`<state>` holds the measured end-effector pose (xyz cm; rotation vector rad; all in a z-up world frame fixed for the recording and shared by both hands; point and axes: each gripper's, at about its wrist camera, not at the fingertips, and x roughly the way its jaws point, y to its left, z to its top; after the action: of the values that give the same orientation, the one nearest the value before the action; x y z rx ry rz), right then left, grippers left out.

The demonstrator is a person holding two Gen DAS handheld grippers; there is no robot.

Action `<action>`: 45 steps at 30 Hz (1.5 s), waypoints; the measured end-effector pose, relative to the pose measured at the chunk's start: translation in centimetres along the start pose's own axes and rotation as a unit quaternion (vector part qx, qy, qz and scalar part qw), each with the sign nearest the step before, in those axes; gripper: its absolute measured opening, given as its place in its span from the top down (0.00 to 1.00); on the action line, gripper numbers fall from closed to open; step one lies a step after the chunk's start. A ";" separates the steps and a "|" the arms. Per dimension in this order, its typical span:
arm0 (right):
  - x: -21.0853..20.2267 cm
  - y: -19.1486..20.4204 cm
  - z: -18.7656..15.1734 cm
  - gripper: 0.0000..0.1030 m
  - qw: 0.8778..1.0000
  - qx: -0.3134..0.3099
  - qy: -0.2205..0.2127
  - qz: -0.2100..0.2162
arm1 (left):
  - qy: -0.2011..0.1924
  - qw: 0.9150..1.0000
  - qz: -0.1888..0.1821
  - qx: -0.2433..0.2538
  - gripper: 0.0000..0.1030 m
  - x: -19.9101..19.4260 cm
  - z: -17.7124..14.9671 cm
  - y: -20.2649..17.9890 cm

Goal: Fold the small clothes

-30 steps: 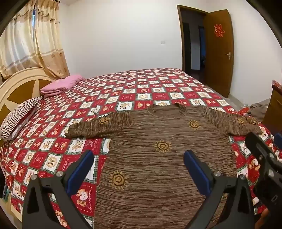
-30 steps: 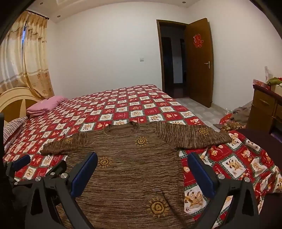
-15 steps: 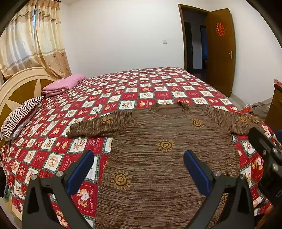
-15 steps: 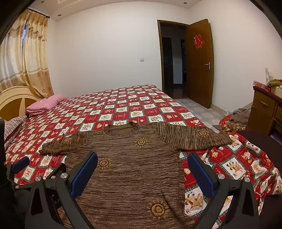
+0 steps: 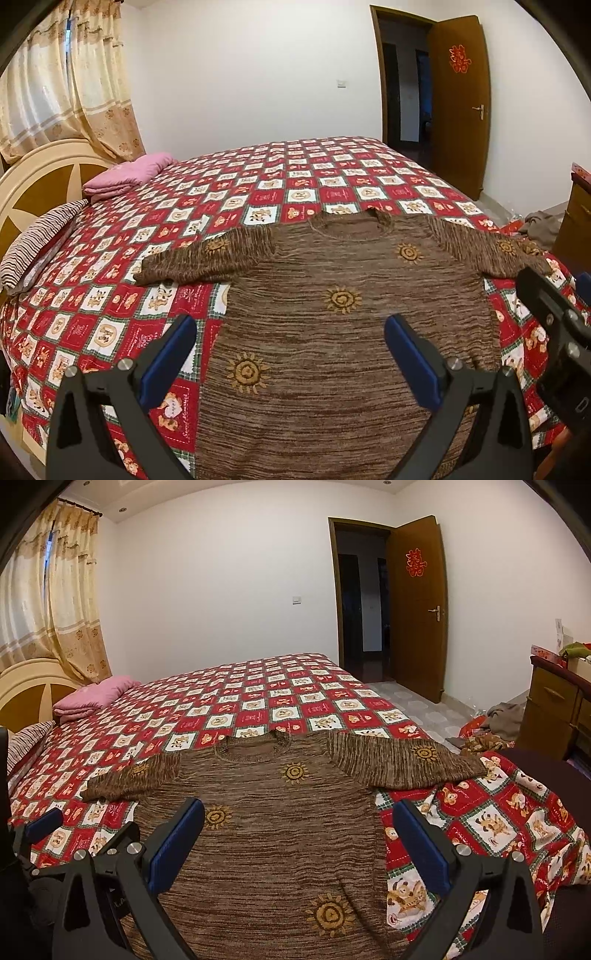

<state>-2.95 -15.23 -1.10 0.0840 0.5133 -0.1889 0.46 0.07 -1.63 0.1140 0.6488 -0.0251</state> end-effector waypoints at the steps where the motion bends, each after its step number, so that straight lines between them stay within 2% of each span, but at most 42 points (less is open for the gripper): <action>1: 0.0 0.0 0.0 0.01 1.000 0.000 0.001 0.000 | 0.000 1.000 0.000 0.000 0.00 0.0 0.0 0.0; 28: 1.8 0.6 -0.3 0.01 1.000 -0.002 0.024 0.003 | 0.028 0.999 -0.010 -0.011 0.00 1.7 -0.4 0.3; 45: 2.0 0.8 -0.3 0.01 1.000 -0.001 0.028 0.006 | 0.030 0.999 -0.010 -0.015 0.00 1.8 -0.4 0.6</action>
<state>-1.27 -14.73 -2.32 0.0900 0.5683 -0.1738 1.69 0.69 -2.91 0.0807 0.7104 -0.0307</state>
